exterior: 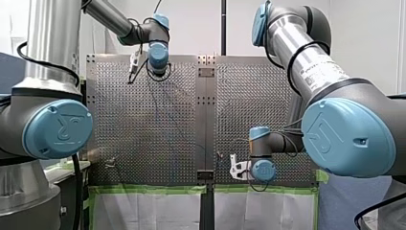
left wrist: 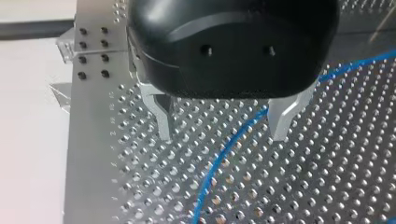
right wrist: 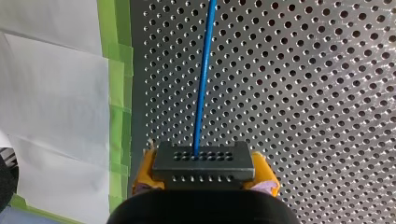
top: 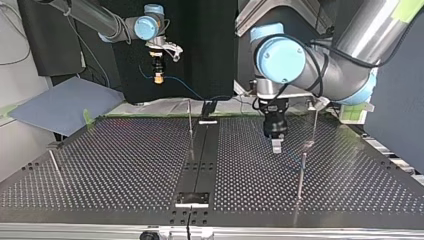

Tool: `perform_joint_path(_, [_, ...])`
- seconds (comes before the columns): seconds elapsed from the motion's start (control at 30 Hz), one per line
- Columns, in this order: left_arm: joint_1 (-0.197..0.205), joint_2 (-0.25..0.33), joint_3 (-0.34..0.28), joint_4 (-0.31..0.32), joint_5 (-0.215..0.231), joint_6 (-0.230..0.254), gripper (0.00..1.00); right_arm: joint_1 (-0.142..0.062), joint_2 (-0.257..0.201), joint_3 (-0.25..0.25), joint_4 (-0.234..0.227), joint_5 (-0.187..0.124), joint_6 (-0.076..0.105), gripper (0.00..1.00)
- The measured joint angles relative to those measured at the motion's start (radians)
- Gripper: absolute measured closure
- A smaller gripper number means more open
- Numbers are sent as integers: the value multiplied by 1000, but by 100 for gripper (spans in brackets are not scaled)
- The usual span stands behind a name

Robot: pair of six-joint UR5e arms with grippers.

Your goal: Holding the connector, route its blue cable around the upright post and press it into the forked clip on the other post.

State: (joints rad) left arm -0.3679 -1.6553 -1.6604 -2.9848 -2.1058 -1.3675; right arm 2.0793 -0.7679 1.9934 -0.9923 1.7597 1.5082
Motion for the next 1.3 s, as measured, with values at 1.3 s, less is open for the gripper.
perform_joint_path(1.3, [29,-103,225,-67,-56,2,0,0,0,0,-12,-5,5,100])
